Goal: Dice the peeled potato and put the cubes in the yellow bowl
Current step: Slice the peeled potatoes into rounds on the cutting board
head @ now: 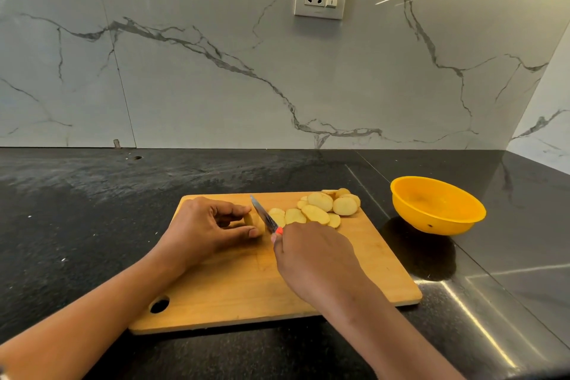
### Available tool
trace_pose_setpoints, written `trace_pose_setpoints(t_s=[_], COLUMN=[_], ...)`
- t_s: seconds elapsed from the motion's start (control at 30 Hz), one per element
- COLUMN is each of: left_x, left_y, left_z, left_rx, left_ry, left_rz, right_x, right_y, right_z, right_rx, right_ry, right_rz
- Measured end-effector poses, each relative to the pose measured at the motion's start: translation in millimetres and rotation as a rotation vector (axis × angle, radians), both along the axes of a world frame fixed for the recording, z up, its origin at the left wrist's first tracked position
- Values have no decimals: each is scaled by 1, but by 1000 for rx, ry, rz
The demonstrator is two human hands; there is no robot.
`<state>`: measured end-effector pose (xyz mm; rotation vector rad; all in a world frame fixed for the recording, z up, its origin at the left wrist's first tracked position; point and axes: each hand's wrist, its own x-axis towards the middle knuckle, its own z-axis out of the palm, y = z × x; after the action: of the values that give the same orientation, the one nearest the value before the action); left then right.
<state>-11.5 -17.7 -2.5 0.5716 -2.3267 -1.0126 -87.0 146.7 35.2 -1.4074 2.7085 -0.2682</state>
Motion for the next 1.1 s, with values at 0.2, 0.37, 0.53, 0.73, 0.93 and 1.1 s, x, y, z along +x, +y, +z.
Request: trace_pose_setpoints(t_s=[0.2, 0.37, 0.53, 0.73, 0.93, 1.1], left_x=[0, 1, 0, 2, 3, 1], left_y=[0, 0, 0, 1, 2, 1], left_z=[1, 1, 1, 0, 1, 0], left_rx=[-5, 1, -10, -46, -67, -110], left_ry=[-6, 3, 2, 0, 10, 19], left_rz=[-4, -2, -3, -8, -15, -31], right_x=[3, 2, 1, -4, -4, 2], right_y=[-3, -4, 1, -8, -18, -12], right_z=[2, -1, 2, 6, 18, 10], right_rx=[43, 33, -25, -4, 35, 55], right_ry=[26, 12, 33, -30, -31, 68], right_rz=[4, -3, 42, 33, 29, 37])
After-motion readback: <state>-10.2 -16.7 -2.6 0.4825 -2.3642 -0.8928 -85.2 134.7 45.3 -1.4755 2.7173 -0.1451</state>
